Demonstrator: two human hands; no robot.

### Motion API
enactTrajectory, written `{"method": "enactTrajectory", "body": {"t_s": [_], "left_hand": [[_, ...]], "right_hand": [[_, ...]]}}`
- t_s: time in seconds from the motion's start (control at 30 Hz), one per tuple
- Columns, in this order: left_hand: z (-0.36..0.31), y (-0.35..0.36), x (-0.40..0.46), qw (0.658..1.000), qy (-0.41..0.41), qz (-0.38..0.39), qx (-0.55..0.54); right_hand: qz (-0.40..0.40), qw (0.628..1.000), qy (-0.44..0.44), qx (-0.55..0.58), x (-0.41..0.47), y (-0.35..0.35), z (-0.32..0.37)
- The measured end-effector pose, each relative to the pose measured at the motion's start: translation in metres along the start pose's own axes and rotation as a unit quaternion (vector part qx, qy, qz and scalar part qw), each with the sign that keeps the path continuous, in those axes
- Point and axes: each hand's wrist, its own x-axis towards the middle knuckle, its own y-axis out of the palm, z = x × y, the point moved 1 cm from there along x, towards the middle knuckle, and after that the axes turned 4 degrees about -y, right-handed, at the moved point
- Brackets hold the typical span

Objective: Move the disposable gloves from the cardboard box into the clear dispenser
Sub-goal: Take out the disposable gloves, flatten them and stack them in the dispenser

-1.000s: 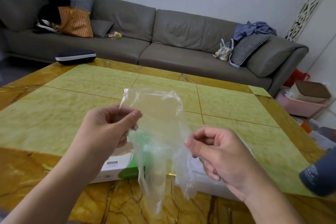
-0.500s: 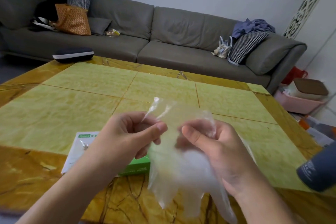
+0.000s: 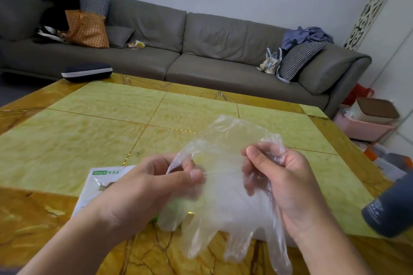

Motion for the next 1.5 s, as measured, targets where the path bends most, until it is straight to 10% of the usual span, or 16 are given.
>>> {"method": "enactTrajectory", "body": {"t_s": [1.13, 1.5], "left_hand": [[0.001, -0.015, 0.011, 0.986, 0.077, -0.103, -0.103], [-0.004, 0.003, 0.003, 0.987, -0.023, -0.08, 0.135]], "right_hand": [[-0.044, 0.999, -0.009, 0.014, 0.001, 0.002, -0.011], [0.111, 0.991, 0.04, -0.061, 0.007, -0.025, 0.008]]}}
